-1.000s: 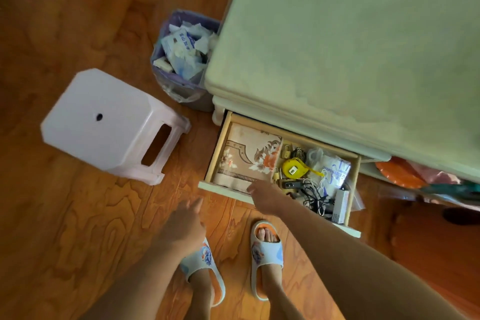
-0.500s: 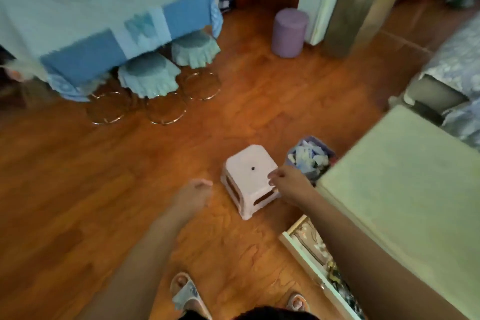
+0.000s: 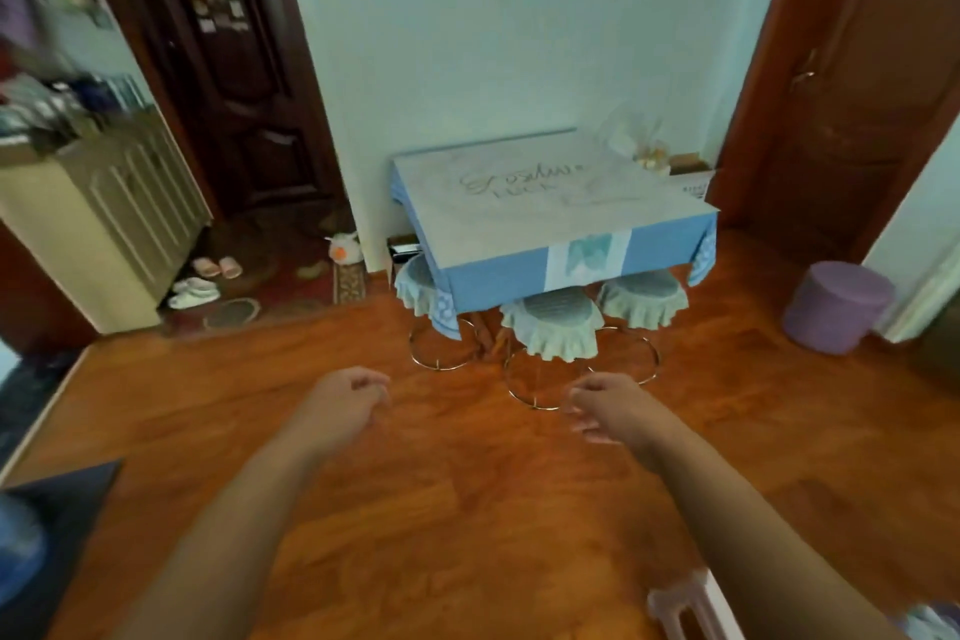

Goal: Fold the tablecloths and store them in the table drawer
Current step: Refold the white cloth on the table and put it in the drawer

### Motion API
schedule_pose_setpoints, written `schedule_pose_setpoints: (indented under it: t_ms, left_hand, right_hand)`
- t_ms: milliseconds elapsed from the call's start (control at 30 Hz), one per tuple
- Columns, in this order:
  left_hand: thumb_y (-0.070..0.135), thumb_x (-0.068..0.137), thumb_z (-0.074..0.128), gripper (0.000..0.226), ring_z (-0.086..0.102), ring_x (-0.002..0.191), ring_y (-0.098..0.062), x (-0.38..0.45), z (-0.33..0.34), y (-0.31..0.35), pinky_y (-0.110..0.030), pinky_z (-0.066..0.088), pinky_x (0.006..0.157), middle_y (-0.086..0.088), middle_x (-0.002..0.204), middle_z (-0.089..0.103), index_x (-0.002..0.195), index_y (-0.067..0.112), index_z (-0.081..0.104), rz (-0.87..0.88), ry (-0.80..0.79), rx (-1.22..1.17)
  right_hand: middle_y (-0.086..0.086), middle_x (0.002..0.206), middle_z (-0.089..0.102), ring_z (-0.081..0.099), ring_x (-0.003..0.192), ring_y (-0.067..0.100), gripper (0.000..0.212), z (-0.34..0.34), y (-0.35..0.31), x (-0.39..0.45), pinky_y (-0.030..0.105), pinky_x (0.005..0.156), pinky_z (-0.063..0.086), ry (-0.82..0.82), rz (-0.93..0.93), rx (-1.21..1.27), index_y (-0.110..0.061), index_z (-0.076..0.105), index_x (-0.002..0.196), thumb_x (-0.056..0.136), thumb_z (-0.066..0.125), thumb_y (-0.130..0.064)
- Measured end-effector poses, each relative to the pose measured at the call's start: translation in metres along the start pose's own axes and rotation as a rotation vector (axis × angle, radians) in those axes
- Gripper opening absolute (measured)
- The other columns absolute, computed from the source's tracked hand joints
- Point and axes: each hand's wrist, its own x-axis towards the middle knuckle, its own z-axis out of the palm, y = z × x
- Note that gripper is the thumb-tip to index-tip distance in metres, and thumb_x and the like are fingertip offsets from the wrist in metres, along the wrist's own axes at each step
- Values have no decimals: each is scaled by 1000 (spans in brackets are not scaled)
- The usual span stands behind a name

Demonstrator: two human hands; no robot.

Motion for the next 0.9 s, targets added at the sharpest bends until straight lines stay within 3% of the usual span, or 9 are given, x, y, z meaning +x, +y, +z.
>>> schedule_pose_setpoints:
  t_ms: [100,267,400,467,600,733,833,900]
  left_hand:
    - [20,99,59,19,73,86,-16,43,-30,1,-48,59,88,4,106,70,111,33,62,44,90,-112]
    - [14,102,54,18,74,88,-21,132,-32,-23,-41,61,82,-1,108,70,110,25,65,-64,64,-265]
    - [15,105,52,20,74,93,-24,215,-55,-33,-41,61,83,-3,105,74,108,22,70,-148,-14,-288]
    - [16,105,52,19,73,96,-28,255,-82,-38,-44,60,85,-5,106,72,109,19,70,-214,13,-312]
    - [18,106,52,17,71,96,-32,332,-143,-56,-42,58,74,-9,110,69,113,16,68,-342,115,-377]
    - [19,106,52,19,71,91,-32,406,-172,-71,-42,57,69,-13,109,69,112,13,69,-411,170,-453]
    - [15,106,49,19,68,88,-32,471,-175,-72,-43,55,72,-14,106,68,111,10,67,-428,94,-468]
    - [16,106,49,19,68,90,-32,521,-178,-70,-43,54,74,-15,106,69,111,10,67,-422,29,-458]
  right_hand:
    - [2,106,72,70,96,19,16,21,-35,43,36,88,59,8,11,62,-19,67,107,102,52,-22]
    - [5,104,73,71,96,21,17,54,-57,138,35,84,58,31,86,251,-13,68,108,102,53,-17]
    - [8,88,67,62,77,21,18,88,-56,243,34,73,54,58,204,456,-3,67,107,99,53,-12]
    - [9,79,60,54,67,18,15,111,-70,292,34,70,48,28,303,488,1,63,96,98,53,-10]
    - [3,60,48,40,51,14,21,154,-133,384,29,57,36,-37,405,461,-10,52,77,97,52,-9]
    - [4,54,52,36,49,14,10,187,-184,465,28,54,33,-42,374,570,-3,55,86,95,50,0]
    - [6,58,61,41,54,15,10,209,-201,516,30,63,44,6,392,602,0,61,95,98,51,-2]
    - [9,60,61,40,53,16,11,221,-204,551,29,61,42,31,421,643,1,62,95,97,52,-2]
